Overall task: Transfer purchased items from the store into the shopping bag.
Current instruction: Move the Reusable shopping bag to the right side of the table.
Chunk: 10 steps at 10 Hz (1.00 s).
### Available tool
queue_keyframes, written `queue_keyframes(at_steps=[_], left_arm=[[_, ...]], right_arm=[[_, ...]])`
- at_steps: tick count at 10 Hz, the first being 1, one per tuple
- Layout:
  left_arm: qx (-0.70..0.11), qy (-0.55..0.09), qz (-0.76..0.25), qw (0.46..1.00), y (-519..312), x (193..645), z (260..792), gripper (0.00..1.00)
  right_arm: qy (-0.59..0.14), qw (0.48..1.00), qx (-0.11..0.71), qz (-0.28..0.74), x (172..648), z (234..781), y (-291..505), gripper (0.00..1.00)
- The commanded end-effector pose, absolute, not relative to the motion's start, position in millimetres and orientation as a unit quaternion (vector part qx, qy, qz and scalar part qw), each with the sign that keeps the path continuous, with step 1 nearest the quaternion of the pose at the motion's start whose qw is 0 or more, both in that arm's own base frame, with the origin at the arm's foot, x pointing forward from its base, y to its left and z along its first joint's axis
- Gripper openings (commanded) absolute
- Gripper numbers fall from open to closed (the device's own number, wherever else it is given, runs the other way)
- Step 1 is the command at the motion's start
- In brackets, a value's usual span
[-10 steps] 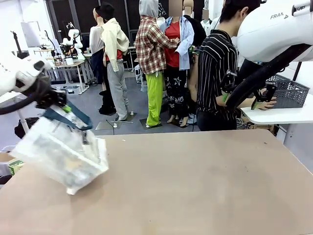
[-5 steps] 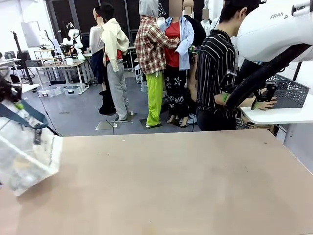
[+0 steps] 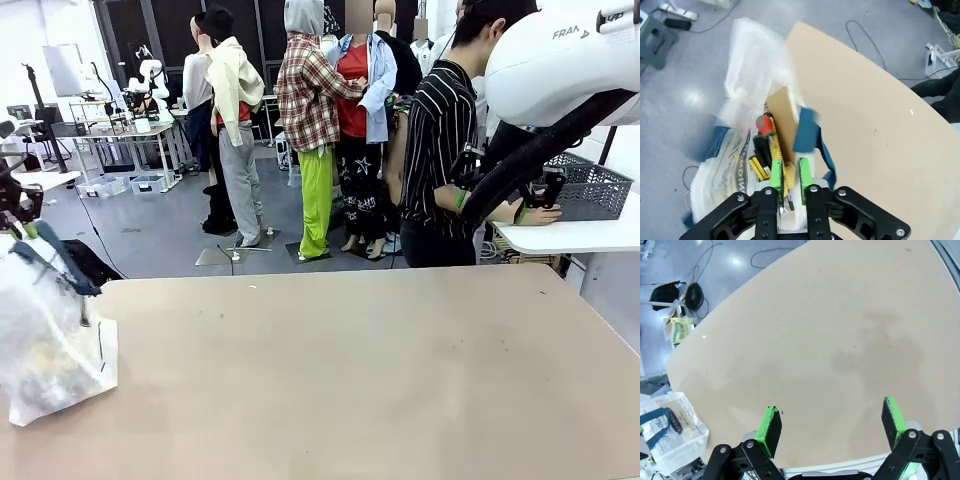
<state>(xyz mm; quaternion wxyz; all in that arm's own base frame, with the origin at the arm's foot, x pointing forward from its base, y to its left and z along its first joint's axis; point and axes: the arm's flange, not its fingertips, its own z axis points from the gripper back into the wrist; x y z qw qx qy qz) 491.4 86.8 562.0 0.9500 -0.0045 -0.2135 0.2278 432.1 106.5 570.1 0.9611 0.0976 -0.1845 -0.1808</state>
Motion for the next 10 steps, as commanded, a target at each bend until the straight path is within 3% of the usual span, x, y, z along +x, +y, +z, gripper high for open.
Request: queue_keyframes(at_steps=[1, 3, 4, 6, 8, 10], left_arm=[[0.004, -0.226, 0.240, 0.944, 83, 497, 580, 0.67], [-0.034, -0.310, 0.232, 0.921, 65, 484, 605, 1.00], [-0.050, -0.358, 0.213, 0.908, 44, 472, 624, 1.00], [-0.080, -0.381, 0.106, 0.915, -22, 459, 642, 1.00], [-0.123, -0.339, 0.003, 0.933, -82, 466, 626, 1.00], [-0.114, -0.290, -0.052, 0.949, -132, 476, 583, 1.00]], right_arm=[[-0.184, 0.963, 0.088, -0.175, 433, 572, 105, 1.00], [-0.184, 0.963, 0.088, -0.175, 433, 572, 105, 1.00], [-0.184, 0.963, 0.088, -0.175, 433, 572, 105, 1.00], [-0.184, 0.963, 0.088, -0.175, 433, 572, 105, 1.00], [-0.184, 0.963, 0.088, -0.175, 433, 572, 105, 1.00], [-0.184, 0.963, 0.088, -0.175, 433, 572, 105, 1.00]])
